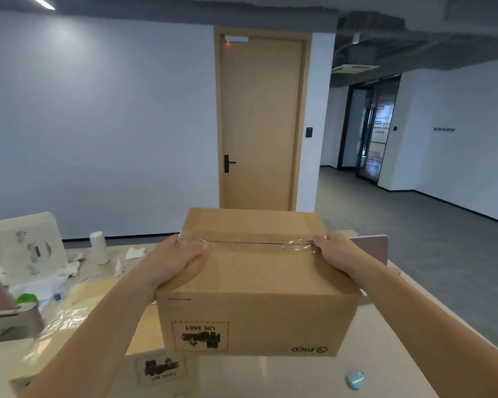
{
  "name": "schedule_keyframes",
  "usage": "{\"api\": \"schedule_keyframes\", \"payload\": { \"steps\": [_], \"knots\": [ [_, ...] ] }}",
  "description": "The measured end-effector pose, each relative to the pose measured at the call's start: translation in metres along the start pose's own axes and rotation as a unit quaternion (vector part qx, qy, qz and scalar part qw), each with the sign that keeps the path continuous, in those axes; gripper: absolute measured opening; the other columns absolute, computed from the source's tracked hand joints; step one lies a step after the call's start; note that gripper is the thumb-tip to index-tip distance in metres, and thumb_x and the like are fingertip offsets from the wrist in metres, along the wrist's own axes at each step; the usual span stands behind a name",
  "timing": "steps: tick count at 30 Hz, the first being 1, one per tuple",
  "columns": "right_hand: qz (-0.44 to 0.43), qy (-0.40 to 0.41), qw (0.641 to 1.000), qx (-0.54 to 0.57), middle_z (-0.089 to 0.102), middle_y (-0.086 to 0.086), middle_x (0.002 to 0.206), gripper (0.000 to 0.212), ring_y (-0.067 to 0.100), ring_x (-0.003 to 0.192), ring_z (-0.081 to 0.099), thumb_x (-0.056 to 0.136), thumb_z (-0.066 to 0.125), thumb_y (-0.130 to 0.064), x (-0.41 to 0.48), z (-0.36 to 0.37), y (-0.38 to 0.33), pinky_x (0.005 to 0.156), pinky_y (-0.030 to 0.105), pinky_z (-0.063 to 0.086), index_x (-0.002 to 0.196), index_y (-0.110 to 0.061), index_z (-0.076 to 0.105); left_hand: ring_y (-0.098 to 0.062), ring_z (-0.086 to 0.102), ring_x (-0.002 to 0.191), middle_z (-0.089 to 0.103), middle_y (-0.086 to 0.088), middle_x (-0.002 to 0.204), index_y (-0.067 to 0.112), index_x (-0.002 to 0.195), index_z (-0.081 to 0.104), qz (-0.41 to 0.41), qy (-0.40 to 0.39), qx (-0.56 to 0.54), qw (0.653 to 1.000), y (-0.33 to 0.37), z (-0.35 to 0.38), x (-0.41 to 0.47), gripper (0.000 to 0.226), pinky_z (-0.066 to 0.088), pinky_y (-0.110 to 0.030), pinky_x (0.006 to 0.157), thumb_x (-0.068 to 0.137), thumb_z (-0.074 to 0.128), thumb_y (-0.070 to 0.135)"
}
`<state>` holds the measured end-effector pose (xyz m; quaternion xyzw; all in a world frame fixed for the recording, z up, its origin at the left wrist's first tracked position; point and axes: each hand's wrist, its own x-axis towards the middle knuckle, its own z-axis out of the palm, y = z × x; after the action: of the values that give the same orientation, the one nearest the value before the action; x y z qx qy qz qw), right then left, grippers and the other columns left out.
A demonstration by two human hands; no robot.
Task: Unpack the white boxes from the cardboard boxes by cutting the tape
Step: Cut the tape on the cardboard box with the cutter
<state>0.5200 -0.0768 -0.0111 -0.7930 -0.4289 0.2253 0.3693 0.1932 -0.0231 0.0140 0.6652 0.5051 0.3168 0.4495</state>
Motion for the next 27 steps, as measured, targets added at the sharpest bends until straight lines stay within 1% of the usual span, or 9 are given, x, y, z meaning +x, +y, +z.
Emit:
{"api": "schedule_keyframes", "payload": {
  "steps": [2,4,8,12,16,19,23,25,27],
  "knots": [
    [0.016,0.000,1.000,0.000,0.062,0.010,0.120,0.050,0.025,0.102,0.059,0.102,0.039,-0.045,0.008,-0.028,0.038,0.082,0.034,0.042,0.125,-0.005,0.058,-0.017,0.073,0.076,0.077,0.005,0.079,0.027,0.099,0.068,-0.010,-0.033,-0.004,0.999,0.011,0.043,0.000,0.014,0.054,-0.031,0.067,0.092,0.067,0.039],
    [0.031,0.002,1.000,-0.004,0.061,0.011,0.125,0.056,0.025,0.103,0.056,0.102,0.037,-0.047,0.013,-0.049,0.072,0.081,0.032,0.038,0.130,-0.002,0.055,-0.021,0.075,0.080,0.078,0.001,0.086,0.028,0.104,0.067,-0.021,-0.061,-0.006,0.998,0.017,0.084,0.002,0.020,0.055,-0.035,0.074,0.091,0.067,0.042],
    [0.065,-0.006,0.998,0.010,0.048,0.014,0.144,0.073,0.030,0.125,0.047,0.102,0.025,-0.057,0.023,-0.075,0.130,0.088,0.033,0.031,0.145,0.000,0.042,-0.026,0.073,0.088,0.076,-0.003,0.097,0.032,0.109,0.060,-0.058,-0.079,-0.033,0.995,0.008,0.152,0.004,0.029,0.056,-0.039,0.077,0.086,0.072,0.043],
    [0.083,-0.038,0.995,0.038,0.047,0.012,0.146,0.088,0.027,0.125,0.046,0.094,0.021,-0.073,0.033,-0.080,0.168,0.098,0.038,0.033,0.146,-0.005,0.043,-0.029,0.072,0.093,0.076,-0.007,0.103,0.027,0.120,0.060,-0.103,-0.093,-0.069,0.988,-0.012,0.195,0.006,0.041,0.056,-0.038,0.074,0.084,0.074,0.038],
    [0.077,-0.083,0.986,0.120,0.031,0.000,0.159,0.094,0.024,0.145,0.029,0.086,0.022,-0.084,0.046,-0.062,0.194,0.120,0.043,0.020,0.154,-0.019,0.030,-0.032,0.071,0.091,0.077,-0.010,0.097,0.027,0.117,0.066,-0.164,-0.068,-0.117,0.977,-0.040,0.214,0.020,0.035,0.054,-0.039,0.074,0.085,0.071,0.039],
    [0.078,-0.106,0.983,0.130,0.035,-0.001,0.158,0.100,0.023,0.145,0.031,0.078,0.020,-0.091,0.062,-0.041,0.205,0.120,0.048,0.020,0.151,-0.025,0.038,-0.034,0.069,0.093,0.074,-0.012,0.102,0.027,0.122,0.062,-0.182,-0.066,-0.118,0.974,-0.062,0.218,0.039,0.039,0.052,-0.040,0.076,0.085,0.070,0.038],
    [0.068,-0.141,0.978,0.140,0.038,-0.015,0.150,0.089,0.011,0.140,0.033,0.084,0.016,-0.086,0.085,-0.007,0.211,0.121,0.042,0.018,0.148,-0.030,0.042,-0.033,0.067,0.099,0.071,-0.008,0.108,0.029,0.124,0.055,-0.194,-0.067,-0.089,0.975,-0.092,0.214,0.068,0.037,0.052,-0.043,0.083,0.090,0.066,0.037],
    [0.075,-0.155,0.974,0.149,0.038,-0.021,0.146,0.086,0.006,0.137,0.034,0.085,0.017,-0.085,0.093,0.011,0.208,0.120,0.037,0.018,0.148,-0.031,0.044,-0.032,0.067,0.101,0.071,-0.005,0.111,0.033,0.130,0.053,-0.202,-0.065,-0.083,0.974,-0.111,0.207,0.083,0.043,0.052,-0.049,0.090,0.090,0.068,0.037],
    [0.082,-0.156,0.973,0.146,0.044,-0.018,0.149,0.093,0.008,0.139,0.037,0.078,0.018,-0.091,0.108,0.033,0.215,0.121,0.040,0.020,0.146,-0.034,0.045,-0.029,0.067,0.102,0.069,-0.001,0.115,0.035,0.136,0.048,-0.203,-0.056,-0.076,0.975,-0.129,0.201,0.096,0.053,0.053,-0.049,0.090,0.089,0.071,0.036]
  ]
}}
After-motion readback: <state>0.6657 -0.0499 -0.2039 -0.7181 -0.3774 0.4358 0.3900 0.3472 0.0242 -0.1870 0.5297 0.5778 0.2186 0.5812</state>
